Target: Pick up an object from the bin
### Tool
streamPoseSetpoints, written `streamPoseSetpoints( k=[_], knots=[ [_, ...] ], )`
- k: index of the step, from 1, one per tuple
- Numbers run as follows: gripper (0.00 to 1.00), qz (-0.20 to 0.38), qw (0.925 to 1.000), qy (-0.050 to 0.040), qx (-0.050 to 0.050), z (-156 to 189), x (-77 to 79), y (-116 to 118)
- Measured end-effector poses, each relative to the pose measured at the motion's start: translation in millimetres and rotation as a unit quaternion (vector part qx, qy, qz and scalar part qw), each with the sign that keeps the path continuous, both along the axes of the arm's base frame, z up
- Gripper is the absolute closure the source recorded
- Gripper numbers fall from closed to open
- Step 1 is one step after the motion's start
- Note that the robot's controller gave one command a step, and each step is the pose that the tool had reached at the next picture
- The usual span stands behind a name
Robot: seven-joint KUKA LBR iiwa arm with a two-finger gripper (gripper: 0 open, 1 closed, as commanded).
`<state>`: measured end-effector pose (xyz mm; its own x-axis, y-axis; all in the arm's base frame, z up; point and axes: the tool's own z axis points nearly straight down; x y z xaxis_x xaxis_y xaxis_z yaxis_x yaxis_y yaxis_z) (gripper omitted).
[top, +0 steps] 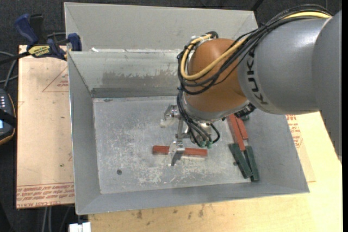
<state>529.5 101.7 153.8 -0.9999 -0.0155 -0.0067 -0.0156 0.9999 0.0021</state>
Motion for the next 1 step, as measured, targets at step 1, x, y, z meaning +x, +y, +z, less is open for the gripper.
streamPoseSetpoints(
  k=[1],
  knots=[
    [1.00,0.039,0.9991,-0.0126,0.003,-73.0,-18.6,-18.4]
  ],
)
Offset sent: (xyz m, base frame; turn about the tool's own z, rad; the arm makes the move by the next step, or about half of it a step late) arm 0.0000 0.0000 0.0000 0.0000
